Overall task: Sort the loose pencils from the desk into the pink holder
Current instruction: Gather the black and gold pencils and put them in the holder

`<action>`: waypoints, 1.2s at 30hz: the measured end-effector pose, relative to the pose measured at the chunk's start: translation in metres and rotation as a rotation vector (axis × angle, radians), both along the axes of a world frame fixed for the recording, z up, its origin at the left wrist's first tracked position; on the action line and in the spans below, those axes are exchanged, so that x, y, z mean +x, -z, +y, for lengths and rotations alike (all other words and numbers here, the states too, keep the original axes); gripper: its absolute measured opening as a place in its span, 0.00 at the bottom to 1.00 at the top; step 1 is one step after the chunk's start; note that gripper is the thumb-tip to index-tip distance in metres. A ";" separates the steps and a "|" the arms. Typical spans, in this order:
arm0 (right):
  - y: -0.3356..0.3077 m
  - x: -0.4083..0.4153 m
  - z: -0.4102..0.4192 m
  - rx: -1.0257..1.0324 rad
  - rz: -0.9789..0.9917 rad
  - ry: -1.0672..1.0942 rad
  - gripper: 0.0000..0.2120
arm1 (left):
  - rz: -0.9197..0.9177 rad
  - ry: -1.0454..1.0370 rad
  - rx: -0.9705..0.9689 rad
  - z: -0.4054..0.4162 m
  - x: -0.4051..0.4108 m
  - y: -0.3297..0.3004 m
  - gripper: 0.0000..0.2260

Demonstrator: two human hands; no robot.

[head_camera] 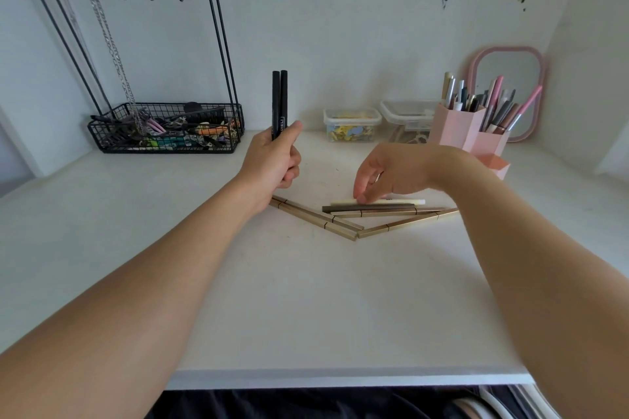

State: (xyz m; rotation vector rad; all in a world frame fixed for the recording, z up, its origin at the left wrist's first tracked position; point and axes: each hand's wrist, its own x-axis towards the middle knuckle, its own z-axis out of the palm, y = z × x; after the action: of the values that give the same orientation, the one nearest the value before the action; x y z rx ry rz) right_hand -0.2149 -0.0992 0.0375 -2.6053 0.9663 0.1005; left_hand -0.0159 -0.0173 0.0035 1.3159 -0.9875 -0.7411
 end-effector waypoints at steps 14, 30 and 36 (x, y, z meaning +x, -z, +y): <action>-0.003 0.012 0.001 0.428 -0.986 0.205 0.08 | 0.066 0.148 0.049 0.002 -0.004 -0.003 0.16; 0.001 0.024 0.014 0.616 -1.249 0.102 0.13 | -0.241 0.297 0.075 0.008 -0.024 0.001 0.06; 0.001 0.021 0.012 0.359 -1.003 0.151 0.09 | -0.238 0.194 -0.001 0.007 -0.022 0.000 0.09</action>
State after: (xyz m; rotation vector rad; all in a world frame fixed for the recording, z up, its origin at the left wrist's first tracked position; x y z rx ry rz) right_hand -0.1941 -0.0873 0.0365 -1.8393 0.6549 -0.8902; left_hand -0.0376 -0.0099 0.0039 1.3410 -1.3201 -0.7410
